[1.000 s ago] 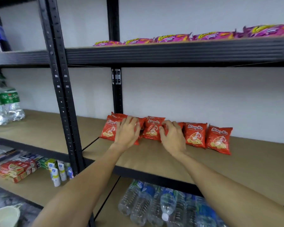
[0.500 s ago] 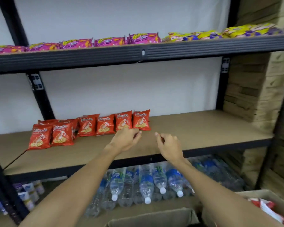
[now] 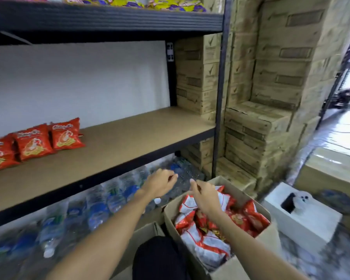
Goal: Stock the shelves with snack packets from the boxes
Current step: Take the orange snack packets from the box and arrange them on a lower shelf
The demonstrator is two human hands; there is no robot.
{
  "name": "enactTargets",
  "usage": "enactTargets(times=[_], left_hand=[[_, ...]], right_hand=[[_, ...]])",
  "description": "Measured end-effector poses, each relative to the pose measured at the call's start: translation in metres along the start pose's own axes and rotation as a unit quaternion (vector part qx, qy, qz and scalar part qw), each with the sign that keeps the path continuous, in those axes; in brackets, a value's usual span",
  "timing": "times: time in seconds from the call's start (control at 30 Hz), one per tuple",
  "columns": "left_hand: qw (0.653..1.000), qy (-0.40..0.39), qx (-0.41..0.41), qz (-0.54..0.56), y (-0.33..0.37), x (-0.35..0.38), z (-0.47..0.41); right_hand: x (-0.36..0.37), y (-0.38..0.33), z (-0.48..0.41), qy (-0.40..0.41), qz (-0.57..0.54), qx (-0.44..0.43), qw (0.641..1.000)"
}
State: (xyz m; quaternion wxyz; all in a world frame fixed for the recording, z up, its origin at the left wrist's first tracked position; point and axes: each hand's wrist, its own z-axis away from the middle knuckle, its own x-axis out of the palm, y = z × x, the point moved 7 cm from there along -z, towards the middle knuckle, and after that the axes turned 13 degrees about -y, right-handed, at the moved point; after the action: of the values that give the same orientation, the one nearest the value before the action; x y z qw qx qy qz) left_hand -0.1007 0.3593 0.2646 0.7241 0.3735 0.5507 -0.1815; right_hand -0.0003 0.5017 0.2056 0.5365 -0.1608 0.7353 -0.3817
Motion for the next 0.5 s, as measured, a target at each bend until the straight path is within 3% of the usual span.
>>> enactTargets(times=[0.23, 0.5], left_hand=[[0.995, -0.08, 0.03, 0.057, 0.06, 0.099, -0.052], [0.978, -0.188, 0.006, 0.092, 0.062, 0.204, -0.074]], right_hand=[[-0.03, 0.112, 0.03, 0.006, 0.032, 0.085, 0.996], [-0.027, 0.182, 0.049, -0.029, 0.004, 0.148, 0.989]])
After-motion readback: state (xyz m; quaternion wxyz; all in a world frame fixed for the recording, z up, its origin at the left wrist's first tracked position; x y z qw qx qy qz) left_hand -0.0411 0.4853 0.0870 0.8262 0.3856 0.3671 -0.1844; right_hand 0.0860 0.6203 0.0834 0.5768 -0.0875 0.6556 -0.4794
